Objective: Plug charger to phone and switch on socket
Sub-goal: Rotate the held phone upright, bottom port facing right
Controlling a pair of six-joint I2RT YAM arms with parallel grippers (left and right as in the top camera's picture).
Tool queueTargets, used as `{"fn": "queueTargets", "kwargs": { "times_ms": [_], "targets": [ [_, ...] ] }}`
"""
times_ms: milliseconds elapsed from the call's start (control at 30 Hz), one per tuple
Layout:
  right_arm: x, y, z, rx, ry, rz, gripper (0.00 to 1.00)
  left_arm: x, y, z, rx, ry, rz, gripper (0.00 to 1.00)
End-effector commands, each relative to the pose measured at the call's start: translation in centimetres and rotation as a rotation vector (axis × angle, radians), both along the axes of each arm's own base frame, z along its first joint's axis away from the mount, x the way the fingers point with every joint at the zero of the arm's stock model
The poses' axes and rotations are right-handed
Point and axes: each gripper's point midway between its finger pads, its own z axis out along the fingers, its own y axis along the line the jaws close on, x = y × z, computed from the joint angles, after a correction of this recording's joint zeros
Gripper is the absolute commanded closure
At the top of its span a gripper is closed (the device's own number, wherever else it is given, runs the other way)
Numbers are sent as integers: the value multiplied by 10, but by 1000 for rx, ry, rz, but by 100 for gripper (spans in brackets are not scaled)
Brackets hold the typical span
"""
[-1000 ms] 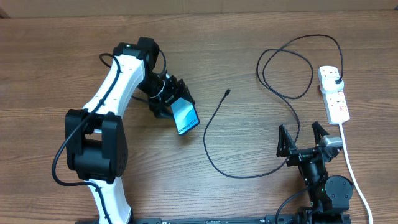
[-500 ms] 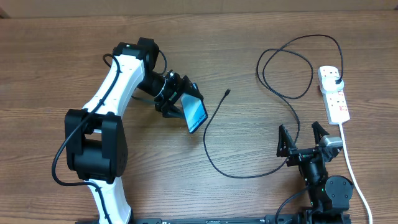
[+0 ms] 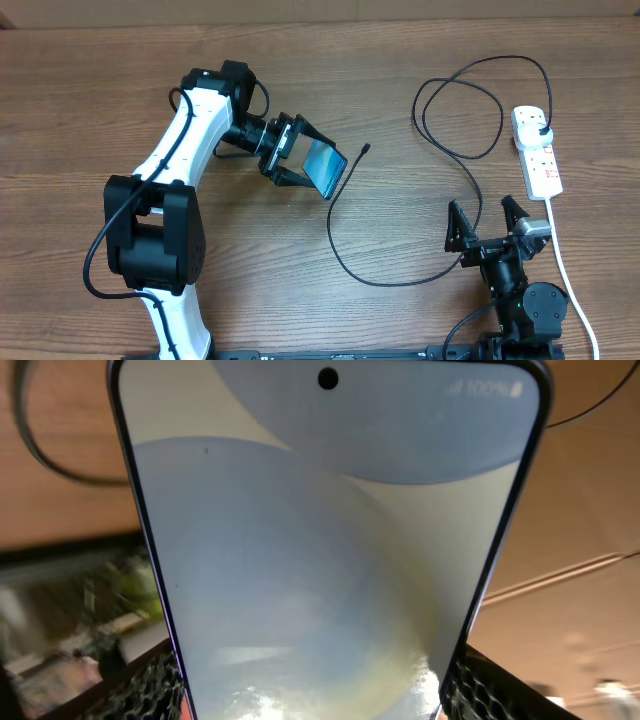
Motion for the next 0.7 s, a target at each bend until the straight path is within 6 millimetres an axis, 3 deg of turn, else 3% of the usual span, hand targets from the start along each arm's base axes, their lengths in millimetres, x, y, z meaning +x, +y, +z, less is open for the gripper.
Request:
{"fn": "queueTargets", "kwargs": {
  "times_ms": [0,400,667],
  "targets": [
    [0,-1,-2,-2,-4,-5,0,7,-8,32,-119,135,79,29],
    [0,-1,-2,-2,-4,-5,0,15,-13,55,-241,208,112,30],
    [0,-1,-2,-2,-4,-5,0,24,0,58,-261,225,156,29]
  ]
}}
